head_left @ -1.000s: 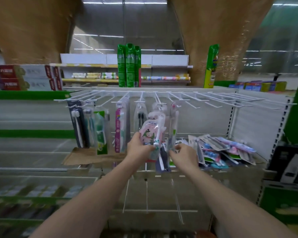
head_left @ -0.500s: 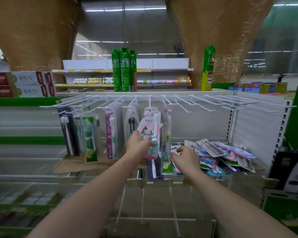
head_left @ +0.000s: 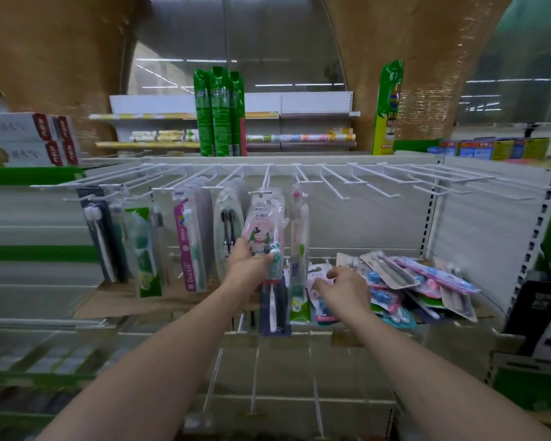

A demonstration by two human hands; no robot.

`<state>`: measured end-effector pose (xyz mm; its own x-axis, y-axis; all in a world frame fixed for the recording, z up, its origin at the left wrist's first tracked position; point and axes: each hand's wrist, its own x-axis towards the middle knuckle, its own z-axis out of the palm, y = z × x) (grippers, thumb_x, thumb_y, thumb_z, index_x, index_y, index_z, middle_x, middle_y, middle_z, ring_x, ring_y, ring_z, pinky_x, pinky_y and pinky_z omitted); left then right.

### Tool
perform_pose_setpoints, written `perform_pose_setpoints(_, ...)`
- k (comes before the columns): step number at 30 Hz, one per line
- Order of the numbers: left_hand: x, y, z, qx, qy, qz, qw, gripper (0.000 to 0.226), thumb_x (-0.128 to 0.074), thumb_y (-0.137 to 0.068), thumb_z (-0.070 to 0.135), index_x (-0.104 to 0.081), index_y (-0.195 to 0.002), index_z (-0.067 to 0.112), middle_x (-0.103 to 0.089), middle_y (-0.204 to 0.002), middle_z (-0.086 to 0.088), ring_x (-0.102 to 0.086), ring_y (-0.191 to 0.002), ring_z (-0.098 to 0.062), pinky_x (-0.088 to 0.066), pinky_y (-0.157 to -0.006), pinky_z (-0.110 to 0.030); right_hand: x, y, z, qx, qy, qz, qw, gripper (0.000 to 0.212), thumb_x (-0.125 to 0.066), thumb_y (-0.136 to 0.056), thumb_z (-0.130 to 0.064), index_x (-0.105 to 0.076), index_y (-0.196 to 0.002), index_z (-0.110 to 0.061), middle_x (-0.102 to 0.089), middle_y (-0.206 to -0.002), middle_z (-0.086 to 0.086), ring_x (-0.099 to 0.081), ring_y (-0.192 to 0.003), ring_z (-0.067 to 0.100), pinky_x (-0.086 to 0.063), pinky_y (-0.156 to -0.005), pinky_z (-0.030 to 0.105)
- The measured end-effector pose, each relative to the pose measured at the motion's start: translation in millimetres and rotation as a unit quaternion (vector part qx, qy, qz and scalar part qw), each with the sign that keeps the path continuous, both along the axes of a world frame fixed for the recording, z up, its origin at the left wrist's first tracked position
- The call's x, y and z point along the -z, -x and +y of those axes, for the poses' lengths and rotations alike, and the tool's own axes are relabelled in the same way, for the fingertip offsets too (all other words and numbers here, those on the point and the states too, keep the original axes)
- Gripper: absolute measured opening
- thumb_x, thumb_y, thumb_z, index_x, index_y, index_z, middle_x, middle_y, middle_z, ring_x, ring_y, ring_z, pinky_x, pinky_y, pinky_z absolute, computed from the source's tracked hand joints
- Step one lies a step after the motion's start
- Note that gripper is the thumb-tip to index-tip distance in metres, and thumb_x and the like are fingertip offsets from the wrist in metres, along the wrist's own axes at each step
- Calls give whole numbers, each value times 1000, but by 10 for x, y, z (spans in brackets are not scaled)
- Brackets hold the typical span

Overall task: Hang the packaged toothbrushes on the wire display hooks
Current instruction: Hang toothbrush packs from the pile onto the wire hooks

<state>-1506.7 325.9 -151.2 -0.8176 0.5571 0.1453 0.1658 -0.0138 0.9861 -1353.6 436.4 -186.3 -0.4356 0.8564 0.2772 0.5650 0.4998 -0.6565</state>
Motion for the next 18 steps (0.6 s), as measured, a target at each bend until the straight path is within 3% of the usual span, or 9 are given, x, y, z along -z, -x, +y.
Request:
perform_pose_setpoints(4, 48, 87, 115, -22, 11, 33, 999, 28, -76, -89, 11, -53, -104, 16, -66, -105, -3, -67, -102, -24, -58, -87, -37, -5, 104, 57, 7, -20, -15, 1000, 37, -61, -97, -39, -66, -126, -17, -70, -120, 4, -53, -81, 15, -38, -65, 24)
perform_pose_setpoints(6, 106, 109, 127, -25, 18, 35, 999, 34, -77, -90, 17, -54, -114, 10, -64, -105, -1, -64, -100, -19, -57, -87, -36, 31, 165, 65, 6, -32, -31, 999, 34, -62, -96, -38, -69, -121, -17, -72, -114, 3, -55, -81, 16, -42, -68, 26)
perform_pose_setpoints(9, 271, 169, 107, -37, 46, 75, 995, 47, -81, -85, 36, -60, -117, 8, -68, -106, 0, -64, -100, -17, -55, -91, -37, 143, 253, 65, 4, -46, -55, 997, 25, -61, -94, -39, -74, -99, -18, -72, -94, 3, -65, -81, 21, -57, -72, 35)
perform_pose_setpoints(11, 415, 192, 70, -28, 85, 99, 991, 51, -83, -80, 46, -64, -115, 14, -72, -107, 1, -67, -100, -17, -56, -89, -36, 196, 282, 21, 2, -73, -97, 993, 29, -58, -94, -41, -73, -89, -18, -68, -85, 3, -65, -78, 24, -58, -69, 35)
perform_pose_setpoints(14, 624, 176, 37, -56, 191, 139, 970, 39, -82, -79, 50, -65, -102, 24, -71, -97, 4, -68, -97, -20, -56, -86, -34, 273, 308, -45, -27, -129, -148, 980, 28, -54, -95, -43, -71, -92, -21, -65, -94, 3, -60, -91, 25, -52, -77, 35)
perform_pose_setpoints(16, 729, 122, 35, -71, 261, 176, 946, 33, -78, -81, 52, -63, -97, 27, -73, -97, 1, -69, -98, -25, -55, -83, -33, 348, 309, -92, -49, -154, -173, 972, 31, -49, -96, -45, -69, -105, -22, -63, -107, 4, -55, -103, 25, -48, -88, 39)
perform_pose_setpoints(18, 798, 68, 63, -68, 297, 187, 934, 36, -76, -82, 52, -65, -103, 25, -74, -104, -1, -68, -101, -26, -54, -83, -32, 418, 297, -130, -49, -168, -196, 965, 39, -43, -99, -47, -64, -119, -21, -59, -120, 3, -50, -114, 24, -42, -97, 40)
